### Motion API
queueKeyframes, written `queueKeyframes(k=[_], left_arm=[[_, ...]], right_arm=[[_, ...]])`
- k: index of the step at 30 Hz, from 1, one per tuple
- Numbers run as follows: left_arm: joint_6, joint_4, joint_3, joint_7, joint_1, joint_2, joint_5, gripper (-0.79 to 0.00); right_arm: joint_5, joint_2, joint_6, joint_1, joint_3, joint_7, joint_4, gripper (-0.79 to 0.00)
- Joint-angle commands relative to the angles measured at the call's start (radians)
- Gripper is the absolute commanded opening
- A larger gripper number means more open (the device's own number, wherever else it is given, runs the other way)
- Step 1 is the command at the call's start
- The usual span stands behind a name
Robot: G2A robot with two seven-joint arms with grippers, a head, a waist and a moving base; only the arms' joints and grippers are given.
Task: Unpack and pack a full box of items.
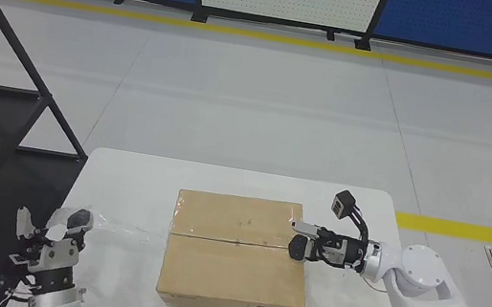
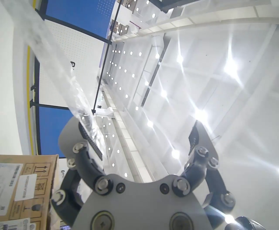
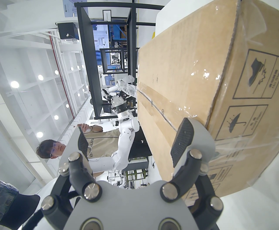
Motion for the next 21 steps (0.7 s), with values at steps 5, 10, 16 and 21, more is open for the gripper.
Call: queueKeyframes(k=[5,10,16,21], left_arm=[[0.001,-0.045,0.008,-0.011,-0.003,-0.009,0.026,0.000],[-0.002,-0.076,0.019,-0.021,-0.004,-0.017,0.044,0.000],[0.002,-0.129,0.038,-0.035,-0.007,-0.026,0.065,0.000],[0.018,-0.161,0.066,-0.034,-0.016,-0.034,0.106,0.000]], right_arm=[[0.000,0.000,0.000,0.000,0.000,0.000,0.000,0.000],[0.000,0.000,0.000,0.000,0.000,0.000,0.000,0.000],[0.000,0.000,0.000,0.000,0.000,0.000,0.000,0.000],[0.000,0.000,0.000,0.000,0.000,0.000,0.000,0.000]])
